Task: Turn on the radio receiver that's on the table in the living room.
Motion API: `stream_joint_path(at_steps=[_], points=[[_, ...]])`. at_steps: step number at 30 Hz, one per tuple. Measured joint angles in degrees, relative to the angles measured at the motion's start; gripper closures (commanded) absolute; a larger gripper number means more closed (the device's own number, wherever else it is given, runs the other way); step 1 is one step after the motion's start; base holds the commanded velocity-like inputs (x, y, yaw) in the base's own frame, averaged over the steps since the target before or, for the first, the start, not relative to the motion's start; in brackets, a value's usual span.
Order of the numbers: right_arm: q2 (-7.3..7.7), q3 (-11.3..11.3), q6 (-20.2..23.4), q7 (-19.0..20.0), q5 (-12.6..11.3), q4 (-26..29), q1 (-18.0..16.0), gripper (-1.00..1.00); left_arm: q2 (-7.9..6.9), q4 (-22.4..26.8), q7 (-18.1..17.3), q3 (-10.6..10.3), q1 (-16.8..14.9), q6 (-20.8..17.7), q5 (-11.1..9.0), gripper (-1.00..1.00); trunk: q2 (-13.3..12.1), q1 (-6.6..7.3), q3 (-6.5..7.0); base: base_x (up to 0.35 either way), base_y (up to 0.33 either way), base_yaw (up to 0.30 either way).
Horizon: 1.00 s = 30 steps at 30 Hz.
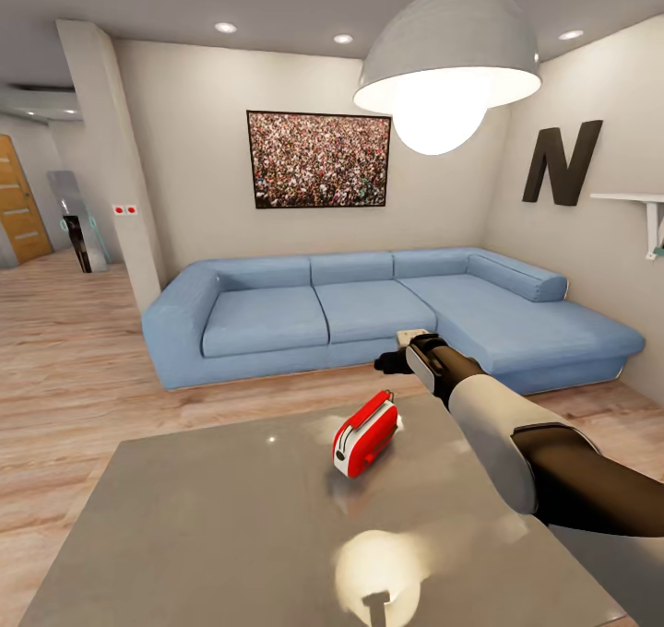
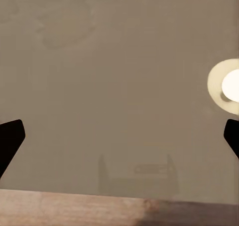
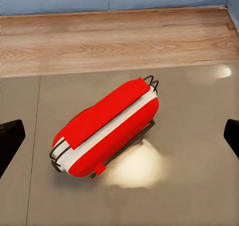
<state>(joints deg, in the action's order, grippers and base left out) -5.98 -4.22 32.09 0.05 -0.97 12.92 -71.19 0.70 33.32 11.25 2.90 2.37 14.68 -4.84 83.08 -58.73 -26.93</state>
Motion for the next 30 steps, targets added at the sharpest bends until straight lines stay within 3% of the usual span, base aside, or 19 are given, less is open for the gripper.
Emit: stream_joint_path(at_steps=[9,30], points=[[0.0,0.0,0.0,0.0,0.0,0.0,0.0,-1.0,0.01,0.0,0.0,0.0,0.0,0.0,0.0,-1.0,0.0,0.0,-0.18,0.0,0.0,0.0],[0.0,0.0,-0.2,0.4,-0.2,0.0,0.0,-1.0,-0.07,0.0,0.0,0.0,0.0,0.1,0.0,-1.0,0.0,0.0,-2.09,0.0,0.0,0.0]])
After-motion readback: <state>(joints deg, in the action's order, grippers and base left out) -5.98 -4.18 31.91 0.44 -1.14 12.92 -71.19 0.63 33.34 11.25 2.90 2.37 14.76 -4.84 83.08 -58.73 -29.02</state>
